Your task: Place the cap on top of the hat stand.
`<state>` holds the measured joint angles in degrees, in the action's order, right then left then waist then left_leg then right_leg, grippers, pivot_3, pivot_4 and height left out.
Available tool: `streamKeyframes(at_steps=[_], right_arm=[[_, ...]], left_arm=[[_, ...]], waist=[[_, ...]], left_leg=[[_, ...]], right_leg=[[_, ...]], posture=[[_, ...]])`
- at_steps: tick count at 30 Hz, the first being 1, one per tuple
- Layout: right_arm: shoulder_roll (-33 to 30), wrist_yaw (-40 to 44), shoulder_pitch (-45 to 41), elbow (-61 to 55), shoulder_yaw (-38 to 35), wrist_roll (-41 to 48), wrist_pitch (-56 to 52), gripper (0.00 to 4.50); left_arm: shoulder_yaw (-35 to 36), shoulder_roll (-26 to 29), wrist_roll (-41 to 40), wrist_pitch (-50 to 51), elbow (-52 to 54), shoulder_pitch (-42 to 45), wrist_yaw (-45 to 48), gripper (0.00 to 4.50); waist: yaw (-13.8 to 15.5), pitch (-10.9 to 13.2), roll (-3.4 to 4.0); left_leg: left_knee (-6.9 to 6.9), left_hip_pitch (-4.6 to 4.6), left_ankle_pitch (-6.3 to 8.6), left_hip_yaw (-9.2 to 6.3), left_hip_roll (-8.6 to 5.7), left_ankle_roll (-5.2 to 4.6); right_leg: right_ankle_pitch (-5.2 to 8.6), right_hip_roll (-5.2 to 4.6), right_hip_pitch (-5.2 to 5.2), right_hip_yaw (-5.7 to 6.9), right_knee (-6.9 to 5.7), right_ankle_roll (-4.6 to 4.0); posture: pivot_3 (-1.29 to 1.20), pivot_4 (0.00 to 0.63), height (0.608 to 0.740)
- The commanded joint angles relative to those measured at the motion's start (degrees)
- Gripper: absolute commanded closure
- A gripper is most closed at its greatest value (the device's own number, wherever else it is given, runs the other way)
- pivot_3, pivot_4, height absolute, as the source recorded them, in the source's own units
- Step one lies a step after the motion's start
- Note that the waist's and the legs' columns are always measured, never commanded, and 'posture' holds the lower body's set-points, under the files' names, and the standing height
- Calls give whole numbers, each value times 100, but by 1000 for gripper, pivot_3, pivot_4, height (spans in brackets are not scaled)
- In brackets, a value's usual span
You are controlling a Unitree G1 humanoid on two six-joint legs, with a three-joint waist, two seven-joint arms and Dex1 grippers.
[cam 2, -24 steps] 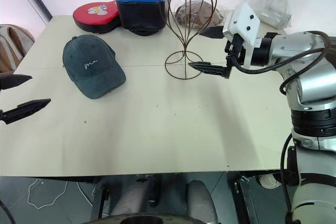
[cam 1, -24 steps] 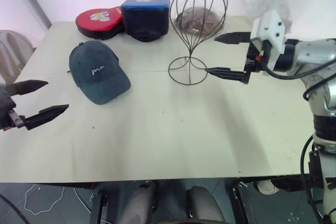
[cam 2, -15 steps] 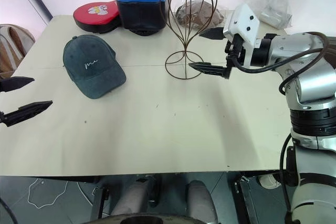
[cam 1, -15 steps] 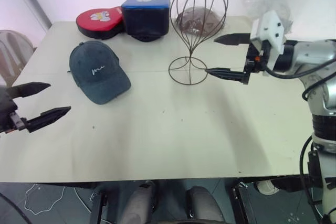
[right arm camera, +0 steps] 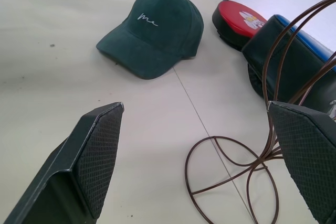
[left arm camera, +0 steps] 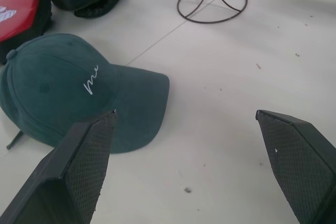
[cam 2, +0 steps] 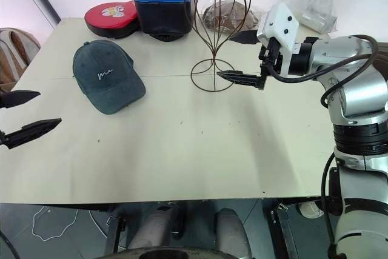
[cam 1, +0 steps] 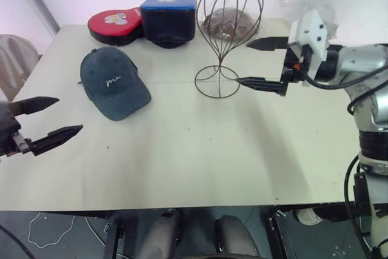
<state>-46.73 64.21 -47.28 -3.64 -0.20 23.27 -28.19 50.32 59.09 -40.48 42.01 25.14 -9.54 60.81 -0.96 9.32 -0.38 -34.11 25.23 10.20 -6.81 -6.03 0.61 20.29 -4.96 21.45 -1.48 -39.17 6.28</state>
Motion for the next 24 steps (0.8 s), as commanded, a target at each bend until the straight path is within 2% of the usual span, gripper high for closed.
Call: streamKeyframes(at_steps=[1,8,12,14,24], right_arm=[[-32,3,-158,-86,-93,11,89,32],[-27,-15,-175,-113,-95,14,54,32],[-2,-43,-162,-125,-77,1,56,32],[23,-70,-138,-152,-65,0,49,32],[140,-244,-10,-409,11,44,-70,32]], left_arm=[[97,13,25,-98,99,-4,-34,0],[-28,27,82,-194,112,72,-93,0],[-368,-38,529,-617,186,-18,-207,0],[-753,-215,826,-917,293,0,-459,0],[-3015,-974,3471,-2936,195,557,-2271,0]], waist=[[-1,0,0],[-1,0,0],[0,0,0],[3,0,2],[23,0,1]], left_leg=[[0,0,0,0,0,0],[0,0,0,0,0,0],[0,0,0,0,0,0],[0,0,0,2,0,0],[0,2,0,2,-1,0]], right_leg=[[0,0,0,0,0,0],[0,0,0,0,0,0],[0,0,0,-1,0,0],[0,-1,0,-2,1,0],[-1,0,-1,0,0,2]], posture=[[0,150,740],[0,150,740],[0,150,740],[0,150,740],[0,150,740]])
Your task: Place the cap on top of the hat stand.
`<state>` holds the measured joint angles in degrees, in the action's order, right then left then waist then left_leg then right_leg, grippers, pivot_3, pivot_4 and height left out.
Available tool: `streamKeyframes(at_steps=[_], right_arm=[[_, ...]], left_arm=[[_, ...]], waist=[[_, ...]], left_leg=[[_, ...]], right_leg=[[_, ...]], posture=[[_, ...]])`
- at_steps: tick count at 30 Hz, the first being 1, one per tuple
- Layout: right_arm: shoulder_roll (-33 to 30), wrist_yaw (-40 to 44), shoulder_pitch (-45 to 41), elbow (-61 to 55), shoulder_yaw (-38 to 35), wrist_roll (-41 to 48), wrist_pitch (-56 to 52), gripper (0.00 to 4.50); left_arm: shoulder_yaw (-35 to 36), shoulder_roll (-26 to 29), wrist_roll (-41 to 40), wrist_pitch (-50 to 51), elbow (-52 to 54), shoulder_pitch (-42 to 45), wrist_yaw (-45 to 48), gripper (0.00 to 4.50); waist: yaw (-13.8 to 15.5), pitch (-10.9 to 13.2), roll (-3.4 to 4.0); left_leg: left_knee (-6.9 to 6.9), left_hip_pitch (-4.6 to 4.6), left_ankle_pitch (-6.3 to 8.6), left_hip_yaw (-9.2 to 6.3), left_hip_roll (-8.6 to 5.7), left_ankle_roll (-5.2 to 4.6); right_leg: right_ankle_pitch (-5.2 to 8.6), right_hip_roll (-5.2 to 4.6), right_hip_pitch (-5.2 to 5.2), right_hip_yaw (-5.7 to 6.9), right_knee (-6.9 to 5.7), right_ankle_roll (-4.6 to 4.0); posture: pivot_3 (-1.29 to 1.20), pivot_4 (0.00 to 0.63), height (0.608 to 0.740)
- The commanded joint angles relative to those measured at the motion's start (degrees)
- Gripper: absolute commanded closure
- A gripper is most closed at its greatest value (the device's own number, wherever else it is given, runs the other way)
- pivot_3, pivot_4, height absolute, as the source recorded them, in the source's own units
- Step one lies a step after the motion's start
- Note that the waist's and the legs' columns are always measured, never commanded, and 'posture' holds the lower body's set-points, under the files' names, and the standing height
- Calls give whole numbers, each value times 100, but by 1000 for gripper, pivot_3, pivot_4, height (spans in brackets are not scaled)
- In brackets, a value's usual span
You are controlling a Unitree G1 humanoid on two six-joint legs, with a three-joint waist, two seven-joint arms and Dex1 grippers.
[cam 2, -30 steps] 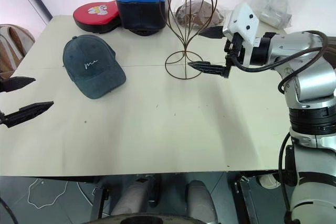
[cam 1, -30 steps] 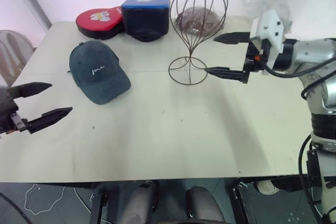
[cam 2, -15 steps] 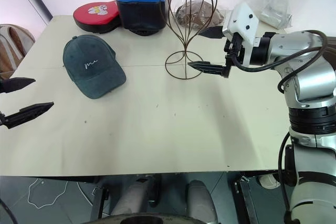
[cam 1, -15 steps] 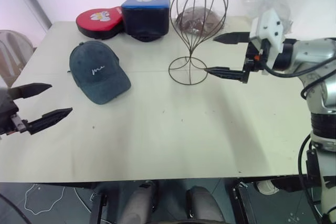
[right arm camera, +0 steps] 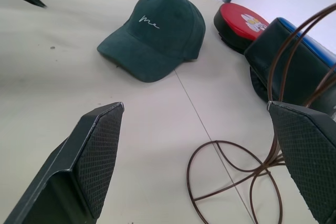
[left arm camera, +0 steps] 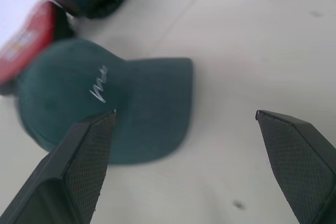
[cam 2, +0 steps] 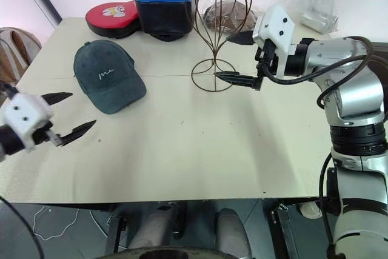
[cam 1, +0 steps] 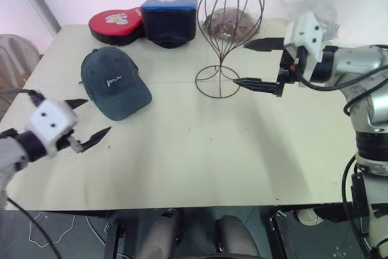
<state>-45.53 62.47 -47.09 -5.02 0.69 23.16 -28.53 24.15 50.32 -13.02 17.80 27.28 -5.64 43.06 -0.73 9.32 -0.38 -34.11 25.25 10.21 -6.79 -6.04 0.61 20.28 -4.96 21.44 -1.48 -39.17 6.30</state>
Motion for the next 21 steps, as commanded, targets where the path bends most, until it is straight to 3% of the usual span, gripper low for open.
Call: streamKeyframes(at_steps=[1,7,21], right_arm=[[22,-79,-19,-305,-73,67,-60,32],[32,-111,-37,-410,-53,111,-186,32],[83,-87,-135,-473,22,122,-315,32]], left_arm=[[-572,-157,992,-679,-56,221,-673,0],[-1321,-450,1872,-941,41,148,-1111,0],[-2030,-678,3934,-1078,-155,-322,-1916,0]], waist=[[0,1,1],[-9,0,1],[7,0,1]], left_leg=[[0,0,0,1,-1,0],[0,1,0,1,-1,-1],[-2,1,1,0,-3,-2]], right_leg=[[0,-1,0,-1,0,1],[0,1,1,-1,-1,1],[-1,-1,-1,2,-1,1]], posture=[[0,150,740],[0,150,740],[0,150,740]])
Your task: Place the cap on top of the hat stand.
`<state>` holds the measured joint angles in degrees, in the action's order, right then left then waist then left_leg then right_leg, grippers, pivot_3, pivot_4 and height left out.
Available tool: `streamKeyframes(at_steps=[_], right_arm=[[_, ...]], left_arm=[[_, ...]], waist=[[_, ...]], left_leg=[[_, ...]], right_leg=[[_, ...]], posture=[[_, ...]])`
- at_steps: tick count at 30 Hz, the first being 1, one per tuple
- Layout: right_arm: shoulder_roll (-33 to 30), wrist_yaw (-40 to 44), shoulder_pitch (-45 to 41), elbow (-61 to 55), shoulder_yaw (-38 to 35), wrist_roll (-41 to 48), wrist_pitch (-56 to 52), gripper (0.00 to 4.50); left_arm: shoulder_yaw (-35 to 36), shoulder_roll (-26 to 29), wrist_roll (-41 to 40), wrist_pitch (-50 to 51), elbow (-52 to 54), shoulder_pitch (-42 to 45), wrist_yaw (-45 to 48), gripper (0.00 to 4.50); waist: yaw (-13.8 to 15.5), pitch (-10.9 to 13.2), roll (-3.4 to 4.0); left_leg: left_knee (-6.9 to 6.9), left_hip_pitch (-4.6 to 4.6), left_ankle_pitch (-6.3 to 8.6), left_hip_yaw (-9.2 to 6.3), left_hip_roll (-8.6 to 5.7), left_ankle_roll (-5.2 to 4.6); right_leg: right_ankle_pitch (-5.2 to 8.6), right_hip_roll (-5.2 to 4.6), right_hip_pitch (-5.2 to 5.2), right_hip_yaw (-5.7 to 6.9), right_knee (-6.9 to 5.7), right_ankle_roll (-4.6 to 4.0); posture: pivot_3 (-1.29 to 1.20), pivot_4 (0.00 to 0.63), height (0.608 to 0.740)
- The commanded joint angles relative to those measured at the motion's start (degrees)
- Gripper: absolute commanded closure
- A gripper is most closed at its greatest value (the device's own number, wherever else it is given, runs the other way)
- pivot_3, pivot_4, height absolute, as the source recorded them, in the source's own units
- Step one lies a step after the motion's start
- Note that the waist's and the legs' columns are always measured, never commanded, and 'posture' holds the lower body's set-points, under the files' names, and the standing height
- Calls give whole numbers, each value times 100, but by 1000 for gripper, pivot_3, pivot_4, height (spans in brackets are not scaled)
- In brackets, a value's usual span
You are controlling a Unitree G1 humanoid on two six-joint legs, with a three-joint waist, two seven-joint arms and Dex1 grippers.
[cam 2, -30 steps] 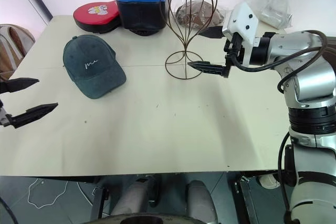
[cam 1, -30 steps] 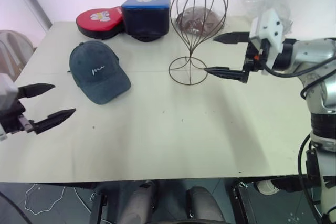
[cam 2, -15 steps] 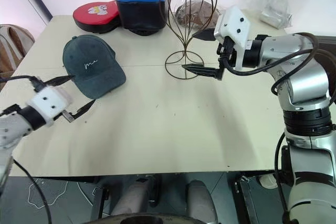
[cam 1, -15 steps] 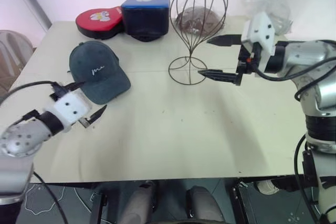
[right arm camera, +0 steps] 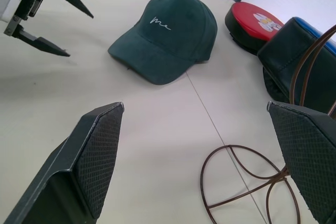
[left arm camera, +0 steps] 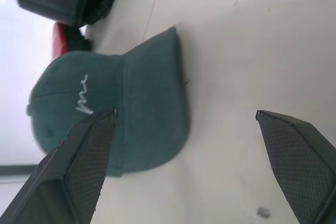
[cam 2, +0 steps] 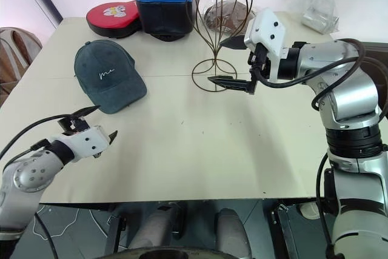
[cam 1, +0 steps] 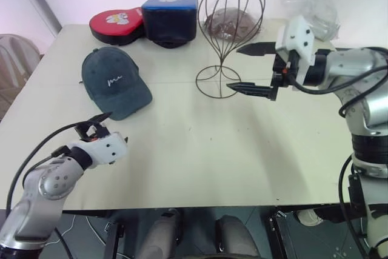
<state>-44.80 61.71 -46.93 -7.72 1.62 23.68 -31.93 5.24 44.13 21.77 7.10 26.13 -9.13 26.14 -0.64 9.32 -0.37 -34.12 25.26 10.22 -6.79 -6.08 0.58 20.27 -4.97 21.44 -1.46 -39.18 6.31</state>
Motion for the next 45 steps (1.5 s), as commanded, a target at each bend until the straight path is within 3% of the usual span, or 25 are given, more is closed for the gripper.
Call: streamKeyframes(at_steps=[1,18,45], right_arm=[[20,-18,-160,-202,-68,68,22,32],[-25,-90,-153,-360,-133,95,-138,32],[-99,-136,-149,-462,-188,119,-257,32]], left_arm=[[-234,-101,619,-8,-116,43,-310,0],[-839,-643,1713,290,-1411,983,-1013,0],[-976,-895,1810,208,-3004,1577,-2013,0]], waist=[[-2,0,0],[1,-2,2],[-11,-9,10]], left_leg=[[0,0,0,0,0,0],[-4,-1,0,-4,-2,0],[-7,-6,-1,-4,-1,0]], right_leg=[[0,0,1,0,0,0],[-1,1,0,5,-8,1],[-1,3,2,4,-23,1]], posture=[[0,150,740],[0,150,740],[0,150,740]])
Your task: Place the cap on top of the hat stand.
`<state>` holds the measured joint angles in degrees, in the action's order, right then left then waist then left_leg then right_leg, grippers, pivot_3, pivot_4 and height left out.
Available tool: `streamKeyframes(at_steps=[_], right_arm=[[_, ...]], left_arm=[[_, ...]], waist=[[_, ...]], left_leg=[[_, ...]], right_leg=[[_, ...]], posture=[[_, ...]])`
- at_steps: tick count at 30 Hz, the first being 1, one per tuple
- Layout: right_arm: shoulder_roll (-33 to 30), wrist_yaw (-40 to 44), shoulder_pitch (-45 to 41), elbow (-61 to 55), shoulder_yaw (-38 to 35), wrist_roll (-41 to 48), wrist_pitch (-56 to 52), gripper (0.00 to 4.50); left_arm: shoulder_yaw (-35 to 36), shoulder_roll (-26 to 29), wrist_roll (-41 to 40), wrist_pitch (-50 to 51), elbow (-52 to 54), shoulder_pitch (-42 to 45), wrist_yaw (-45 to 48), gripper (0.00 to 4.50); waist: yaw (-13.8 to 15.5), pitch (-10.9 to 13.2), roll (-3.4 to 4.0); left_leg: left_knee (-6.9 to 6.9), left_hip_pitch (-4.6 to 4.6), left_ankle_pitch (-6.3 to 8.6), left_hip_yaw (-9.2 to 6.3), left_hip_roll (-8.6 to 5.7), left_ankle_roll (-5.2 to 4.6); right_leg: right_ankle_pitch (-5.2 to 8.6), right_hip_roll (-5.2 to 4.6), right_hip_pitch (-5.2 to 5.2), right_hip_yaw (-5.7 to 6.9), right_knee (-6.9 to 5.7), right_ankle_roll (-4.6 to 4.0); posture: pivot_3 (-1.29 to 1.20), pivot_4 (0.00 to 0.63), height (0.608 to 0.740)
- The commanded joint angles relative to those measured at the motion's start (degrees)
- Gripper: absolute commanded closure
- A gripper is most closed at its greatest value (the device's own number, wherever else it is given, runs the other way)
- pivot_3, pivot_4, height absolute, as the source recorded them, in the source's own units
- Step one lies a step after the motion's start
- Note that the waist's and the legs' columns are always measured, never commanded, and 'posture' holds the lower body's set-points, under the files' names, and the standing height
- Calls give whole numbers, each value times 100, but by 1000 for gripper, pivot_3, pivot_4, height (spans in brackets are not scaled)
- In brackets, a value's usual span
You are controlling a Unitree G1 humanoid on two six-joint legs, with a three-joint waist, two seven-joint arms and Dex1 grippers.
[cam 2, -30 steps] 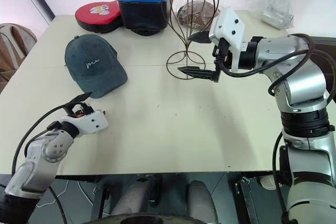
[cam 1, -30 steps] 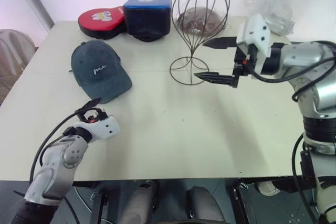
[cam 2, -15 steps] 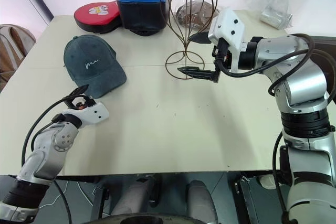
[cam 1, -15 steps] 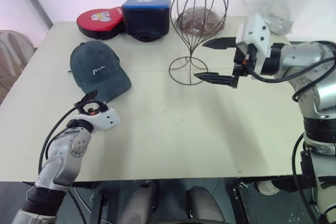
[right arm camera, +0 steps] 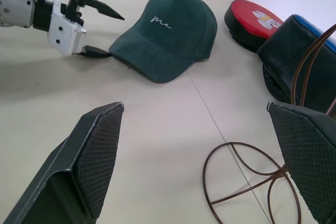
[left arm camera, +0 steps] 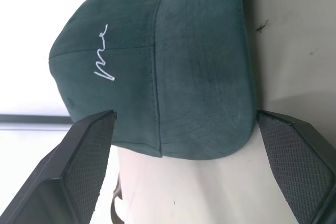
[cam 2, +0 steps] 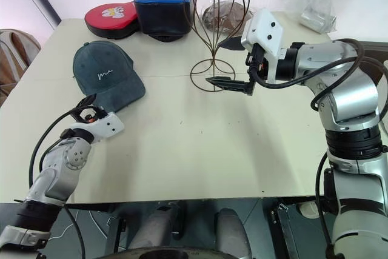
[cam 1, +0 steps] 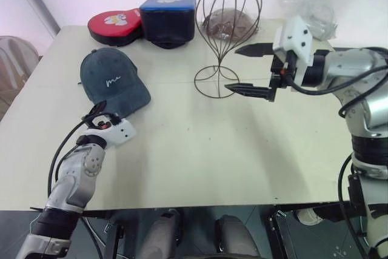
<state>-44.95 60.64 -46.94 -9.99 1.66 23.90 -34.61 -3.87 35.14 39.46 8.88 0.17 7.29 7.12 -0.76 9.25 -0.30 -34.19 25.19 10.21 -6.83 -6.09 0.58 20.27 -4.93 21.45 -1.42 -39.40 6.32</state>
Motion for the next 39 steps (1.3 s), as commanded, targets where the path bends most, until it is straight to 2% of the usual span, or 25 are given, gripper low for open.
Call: streamKeyframes(at_steps=[1,13,16,23,39], right_arm=[[-90,-27,-144,-241,-196,101,7,32],[-129,-28,-129,-245,-210,109,-2,32],[-139,-27,-124,-244,-214,109,5,0],[-158,-41,-113,-243,-219,106,27,0],[-137,-38,-151,-204,-196,86,61,0]], left_arm=[[-77,-3,45,16,-441,-68,-141,0],[-231,-29,22,-131,-856,18,-499,0],[-261,-17,17,-205,-927,38,-589,889],[-266,16,31,-376,-1009,33,-898,4445],[34,82,158,-890,-561,-13,-2059,4481]], waist=[[3,-4,5],[6,-38,56],[-1,-39,57],[15,-57,88],[9,-54,80]], left_leg=[[0,0,0,0,0,0],[0,-7,0,0,-1,0],[0,-9,0,0,-1,0],[0,-13,0,1,-1,0],[0,-13,0,1,-2,0]], right_leg=[[0,0,-1,0,0,0],[0,0,-6,0,-2,0],[0,0,-7,-1,-4,0],[0,-1,-10,-3,-4,0],[0,-1,-8,-4,-8,0]], posture=[[0,150,740],[0,150,740],[0,150,740],[0,150,740],[0,150,740]])
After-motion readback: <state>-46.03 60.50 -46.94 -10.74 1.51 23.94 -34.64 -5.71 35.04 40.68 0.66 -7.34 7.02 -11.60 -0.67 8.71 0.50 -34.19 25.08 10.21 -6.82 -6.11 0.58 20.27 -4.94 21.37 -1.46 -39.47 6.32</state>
